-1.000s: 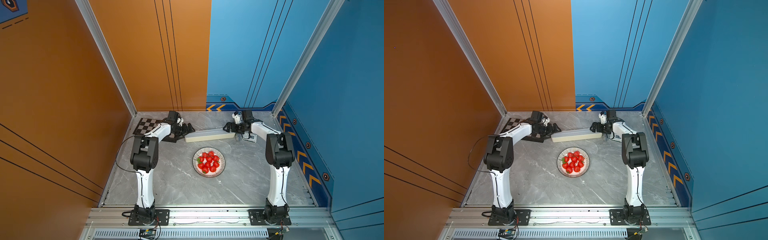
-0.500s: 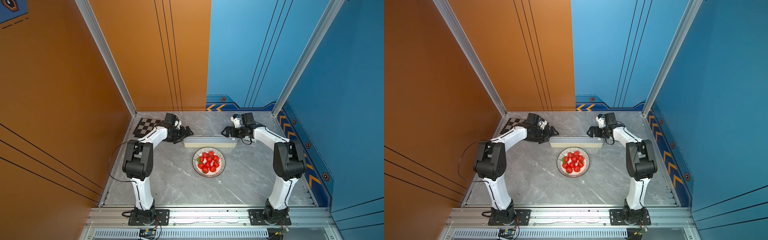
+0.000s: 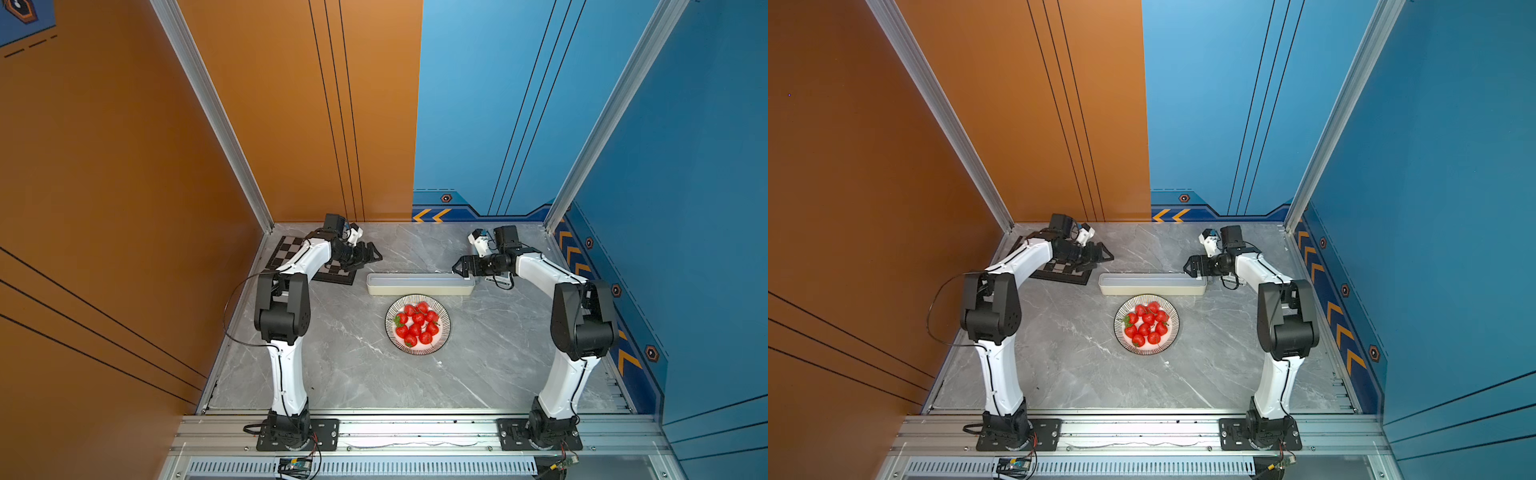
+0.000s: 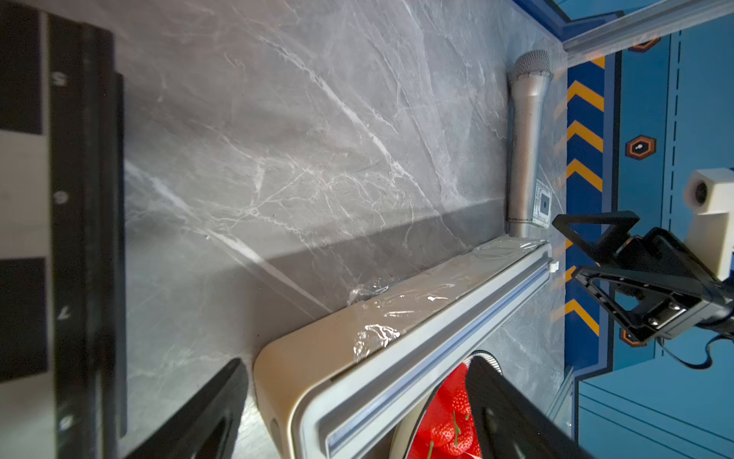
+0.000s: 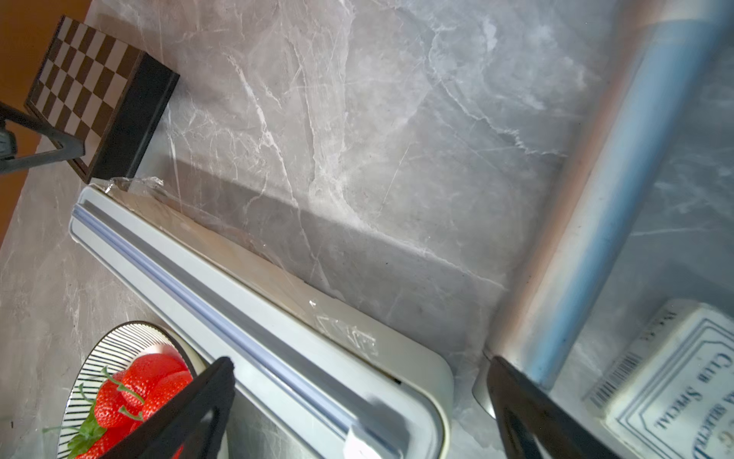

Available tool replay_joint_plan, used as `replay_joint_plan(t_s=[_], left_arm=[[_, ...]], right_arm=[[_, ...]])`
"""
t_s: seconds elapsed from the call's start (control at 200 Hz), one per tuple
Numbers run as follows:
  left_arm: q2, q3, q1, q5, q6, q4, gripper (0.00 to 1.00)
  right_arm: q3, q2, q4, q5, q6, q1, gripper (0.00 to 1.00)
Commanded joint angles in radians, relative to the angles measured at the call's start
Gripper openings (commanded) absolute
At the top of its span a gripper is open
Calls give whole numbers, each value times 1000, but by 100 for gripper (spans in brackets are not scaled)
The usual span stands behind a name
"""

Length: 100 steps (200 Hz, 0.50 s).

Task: Wrap the plate with plastic wrap
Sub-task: Pull the plastic wrap from the plastic wrap cutting box.

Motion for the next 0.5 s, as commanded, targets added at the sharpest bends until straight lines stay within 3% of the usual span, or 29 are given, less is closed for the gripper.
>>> replay_joint_plan(t_s=[0.0, 0.285, 0.31, 0.496], left_arm=[[60, 74, -4, 78, 90, -96, 88], [148, 145, -23, 176, 92, -114, 87], [151, 147, -25, 187, 92, -114, 82], [178, 159, -38, 235, 86, -120, 70]], right_arm=[[-9, -25, -52, -22, -54, -2, 100], [-8, -24, -63, -21, -59, -8, 100], [-5, -25, -63, -21, -59, -9, 100], [-2, -26, -66, -20, -59, -11, 100]])
